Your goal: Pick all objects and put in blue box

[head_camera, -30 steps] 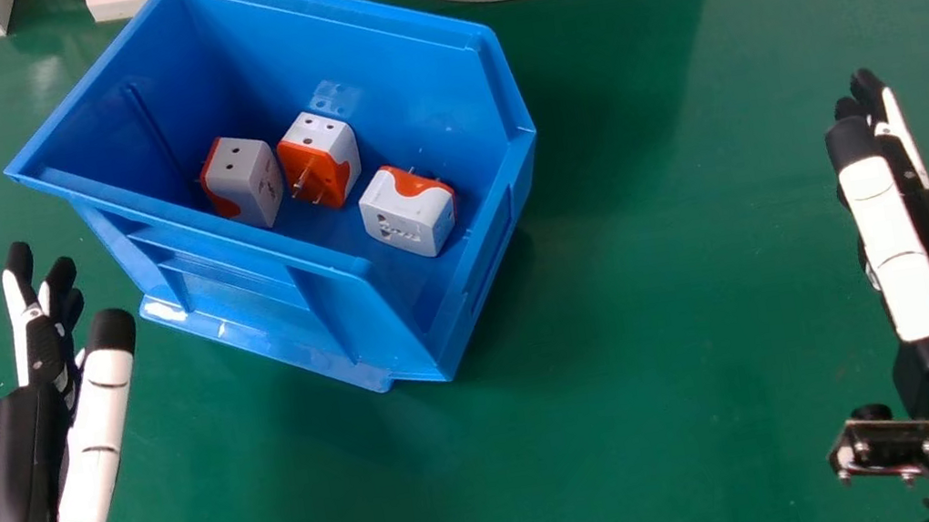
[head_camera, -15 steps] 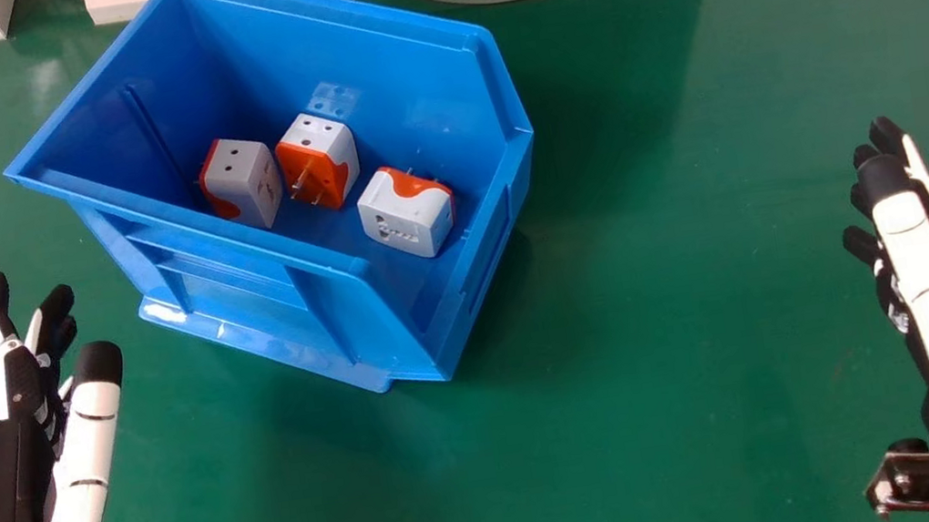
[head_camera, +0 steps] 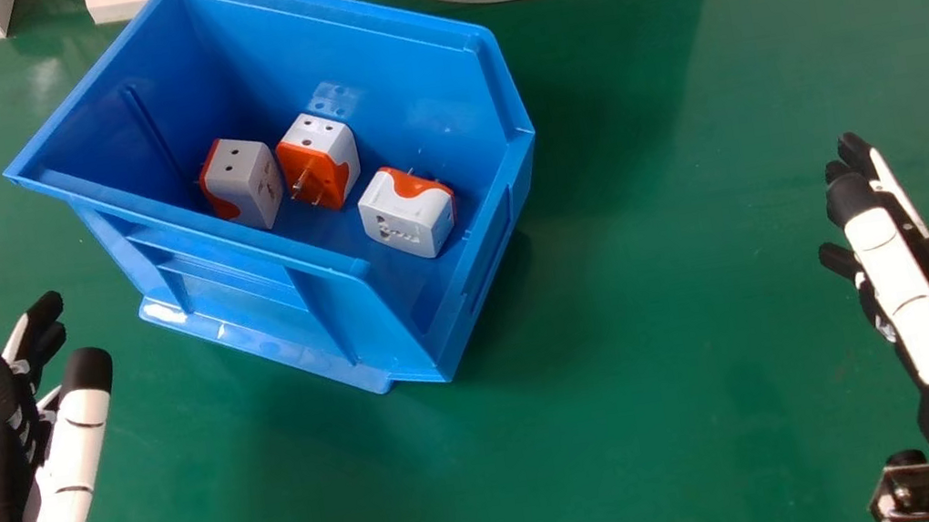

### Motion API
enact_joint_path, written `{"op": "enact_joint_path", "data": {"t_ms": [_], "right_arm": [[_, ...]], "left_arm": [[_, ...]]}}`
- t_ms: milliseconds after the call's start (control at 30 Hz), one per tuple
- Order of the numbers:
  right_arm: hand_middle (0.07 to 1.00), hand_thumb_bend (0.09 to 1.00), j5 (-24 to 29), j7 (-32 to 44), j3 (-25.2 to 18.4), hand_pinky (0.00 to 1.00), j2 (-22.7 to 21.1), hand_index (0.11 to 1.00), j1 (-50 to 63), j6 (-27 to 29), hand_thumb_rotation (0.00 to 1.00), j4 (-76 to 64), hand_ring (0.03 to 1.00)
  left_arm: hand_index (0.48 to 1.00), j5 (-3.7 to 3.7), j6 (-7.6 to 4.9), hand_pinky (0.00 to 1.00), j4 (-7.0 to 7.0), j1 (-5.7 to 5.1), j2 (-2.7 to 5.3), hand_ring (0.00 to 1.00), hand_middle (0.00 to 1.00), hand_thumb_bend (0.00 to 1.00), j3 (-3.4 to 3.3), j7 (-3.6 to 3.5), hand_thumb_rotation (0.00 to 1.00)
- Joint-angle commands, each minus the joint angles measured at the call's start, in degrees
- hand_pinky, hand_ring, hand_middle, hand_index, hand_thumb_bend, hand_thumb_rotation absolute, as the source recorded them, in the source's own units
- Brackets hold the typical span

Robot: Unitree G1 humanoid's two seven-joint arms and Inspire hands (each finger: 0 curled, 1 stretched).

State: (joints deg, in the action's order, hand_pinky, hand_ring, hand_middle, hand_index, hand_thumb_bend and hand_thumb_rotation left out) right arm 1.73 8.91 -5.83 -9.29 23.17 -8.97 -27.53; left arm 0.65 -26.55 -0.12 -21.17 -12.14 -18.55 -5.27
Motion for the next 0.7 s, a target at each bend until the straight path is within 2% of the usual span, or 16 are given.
{"op": "enact_joint_path", "data": {"t_ms": [0,100,200,367,567,667], "right_arm": [[1.000,0.439,-0.3,0.2,-0.5,0.90,-0.7,0.998,-0.3,2.9,1.00,0.3,1.000],[1.000,0.445,-0.1,0.7,-1.3,0.89,-1.2,0.996,-0.2,4.9,1.00,1.4,1.000],[1.000,0.444,0.0,1.0,-1.7,0.89,-1.6,0.995,-0.3,6.5,1.00,2.8,1.000],[1.000,0.434,0.3,1.3,-2.5,0.89,-2.3,0.996,-0.5,7.5,1.00,4.4,1.000],[1.000,0.405,1.0,0.8,-2.8,0.88,-1.5,0.988,0.3,6.2,1.00,3.4,1.000],[1.000,0.403,1.0,0.4,-2.7,0.88,-1.0,0.987,0.7,5.6,1.00,2.5,1.000]], "left_arm": [[0.916,1.03,0.48,0.80,-1.61,-0.16,-0.01,0.93,0.93,0.68,-0.55,0.38,0.87],[0.915,0.94,1.49,0.80,-2.79,-0.62,0.67,0.93,0.93,0.67,0.08,0.62,0.87],[0.910,1.11,1.90,0.79,-3.53,-1.13,1.26,0.92,0.93,0.66,0.54,0.56,0.87],[0.892,1.31,1.40,0.76,-3.29,-1.32,1.71,0.91,0.91,0.65,0.76,0.25,0.85],[0.877,1.45,0.08,0.74,-2.29,-1.69,1.82,0.90,0.89,0.64,0.43,0.10,0.84],[0.876,1.03,-0.26,0.74,-1.83,-1.62,1.80,0.90,0.89,0.64,0.78,0.07,0.84]]}}
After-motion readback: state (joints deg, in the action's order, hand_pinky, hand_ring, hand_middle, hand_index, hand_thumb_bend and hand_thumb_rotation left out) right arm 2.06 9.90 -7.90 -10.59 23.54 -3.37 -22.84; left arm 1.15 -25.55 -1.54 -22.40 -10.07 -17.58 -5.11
